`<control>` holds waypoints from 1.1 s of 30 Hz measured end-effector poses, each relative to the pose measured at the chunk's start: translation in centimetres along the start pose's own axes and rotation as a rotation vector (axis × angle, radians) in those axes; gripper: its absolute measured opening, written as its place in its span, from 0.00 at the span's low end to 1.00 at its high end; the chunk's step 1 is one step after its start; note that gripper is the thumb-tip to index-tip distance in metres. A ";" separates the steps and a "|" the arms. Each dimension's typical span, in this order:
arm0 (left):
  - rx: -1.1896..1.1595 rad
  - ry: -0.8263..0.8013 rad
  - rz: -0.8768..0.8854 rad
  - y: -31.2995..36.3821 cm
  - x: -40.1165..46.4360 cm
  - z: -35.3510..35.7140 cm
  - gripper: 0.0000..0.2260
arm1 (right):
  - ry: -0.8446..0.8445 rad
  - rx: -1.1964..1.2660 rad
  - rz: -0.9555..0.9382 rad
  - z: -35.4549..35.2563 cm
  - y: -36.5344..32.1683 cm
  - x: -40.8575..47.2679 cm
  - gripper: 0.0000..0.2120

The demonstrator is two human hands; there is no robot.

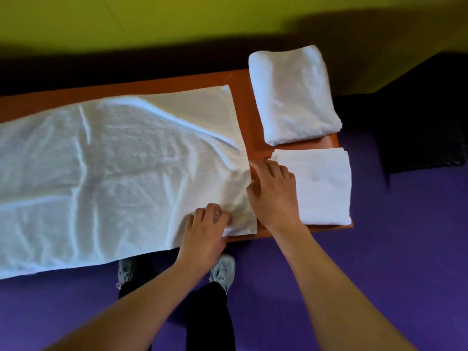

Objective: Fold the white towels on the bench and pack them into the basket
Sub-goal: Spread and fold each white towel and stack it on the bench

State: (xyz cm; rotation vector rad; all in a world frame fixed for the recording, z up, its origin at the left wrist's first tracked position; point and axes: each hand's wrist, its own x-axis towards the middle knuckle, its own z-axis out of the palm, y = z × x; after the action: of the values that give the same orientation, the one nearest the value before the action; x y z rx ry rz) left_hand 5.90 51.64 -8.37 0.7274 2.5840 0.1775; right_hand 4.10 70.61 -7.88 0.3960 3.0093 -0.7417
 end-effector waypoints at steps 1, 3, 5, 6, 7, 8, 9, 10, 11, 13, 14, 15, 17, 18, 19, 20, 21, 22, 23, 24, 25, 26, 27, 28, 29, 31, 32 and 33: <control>0.004 0.005 -0.003 -0.3 0.2 0.0 0.24 | -0.008 0.011 -0.011 0.2 -0.6 0.3 0.21; 0.004 0.002 0.004 -0.7 0.3 -0.1 0.23 | -0.035 0.060 -0.016 0.4 -1.4 0.8 0.21; -0.061 0.007 -0.024 -1.0 0.2 -0.7 0.19 | -0.086 0.149 0.015 0.5 -2.0 1.5 0.21; -0.147 0.011 -0.058 -1.2 0.1 -1.3 0.16 | -0.106 0.183 0.038 0.5 -2.3 2.1 0.21; -0.245 0.026 -0.098 -1.3 -0.2 -1.9 0.13 | -0.123 0.187 0.060 0.6 -2.6 2.8 0.21; -0.338 0.023 -0.131 -1.5 -0.5 -2.6 0.11 | -0.138 0.174 0.089 0.6 -2.9 3.6 0.20; -0.421 0.016 -0.179 -1.6 -1.0 -3.4 0.11 | -0.156 0.168 0.147 0.5 -3.3 4.6 0.19; -0.486 0.026 -0.225 -1.7 -1.5 -4.0 0.12 | -0.179 0.183 0.235 0.4 -3.7 5.9 0.19; -0.535 0.044 -0.254 -1.8 -2.0 -4.6 0.13 | -0.209 0.213 0.340 0.3 -4.3 7.3 0.20; -0.608 0.103 -0.265 -1.9 -2.9 -5.5 0.11 | -0.254 0.316 0.550 0.1 -5.8 9.8 0.25; -0.636 0.114 -0.276 -1.9 -3.1 -5.8 0.10 | -0.248 0.413 0.646 0.4 -6.5 10.8 0.27; -0.662 0.102 -0.304 -2.0 -3.4 -6.1 0.08 | -0.233 0.545 0.746 0.8 -7.2 11.6 0.29; -0.715 0.072 -0.370 -2.2 -3.6 -6.5 0.06 | -0.225 0.799 0.896 1.5 -8.4 12.8 0.29; -0.742 0.074 -0.388 -2.4 -3.7 -6.5 0.05 | -0.240 0.871 0.931 1.8 -8.8 13.3 0.28; -0.760 0.086 -0.388 -2.6 -3.9 -6.6 0.04 | -0.248 0.909 0.940 2.2 -9.2 13.8 0.25; -0.773 0.106 -0.370 -2.9 -4.0 -6.7 0.02 | -0.243 0.920 0.918 2.5 -9.6 14.3 0.21; -0.769 0.117 -0.346 -3.1 -4.1 -6.9 0.04 | -0.232 0.893 0.874 2.5 -10.0 14.7 0.16; -0.779 0.125 -0.336 -3.4 -4.2 -7.1 0.10 | -0.202 0.852 0.819 2.4 -10.6 15.1 0.11; -0.810 0.127 -0.341 -3.8 -4.5 -7.4 0.15 | -0.150 0.819 0.765 2.1 -11.1 15.5 0.09; -0.842 0.143 -0.355 -4.1 -4.8 -7.9 0.19 | -0.102 0.814 0.721 1.6 -11.8 15.9 0.08; -0.869 0.168 -0.372 -4.6 -5.3 -8.4 0.23 | -0.069 0.818 0.687 1.0 -12.7 16.2 0.07; -0.895 0.202 -0.390 -5.2 -5.8 -8.9 0.24 | -0.044 0.809 0.656 0.5 -13.8 16.6 0.06; -0.929 0.249 -0.410 -5.8 -6.4 -9.4 0.23 | -0.032 0.786 0.616 0.1 -15.1 16.9 0.06; -0.961 0.294 -0.432 -6.5 -7.1 -9.8 0.20 | -0.026 0.760 0.561 -0.3 -16.5 17.3 0.08; -0.985 0.340 -0.457 -7.4 -7.9 -10.4 0.17 | -0.024 0.736 0.504 -0.4 -18.2 17.6 0.09; -1.016 0.425 -0.521 -9.4 -9.7 -11.6 0.14 | -0.027 0.724 0.400 -0.3 -22.0 17.8 0.10; -1.025 0.465 -0.561 -10.5 -10.7 -12.2 0.13 | -0.035 0.730 0.358 0.1 -24.0 17.7 0.09; -1.023 0.496 -0.607 -11.7 -11.6 -12.6 0.10 | -0.044 0.735 0.322 0.8 -26.0 17.7 0.08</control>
State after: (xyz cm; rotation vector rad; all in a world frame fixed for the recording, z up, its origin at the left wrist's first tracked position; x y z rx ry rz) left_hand 3.61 35.55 4.57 -0.5176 2.4855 1.4588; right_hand -19.48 52.26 1.90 0.8240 2.4241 -1.7497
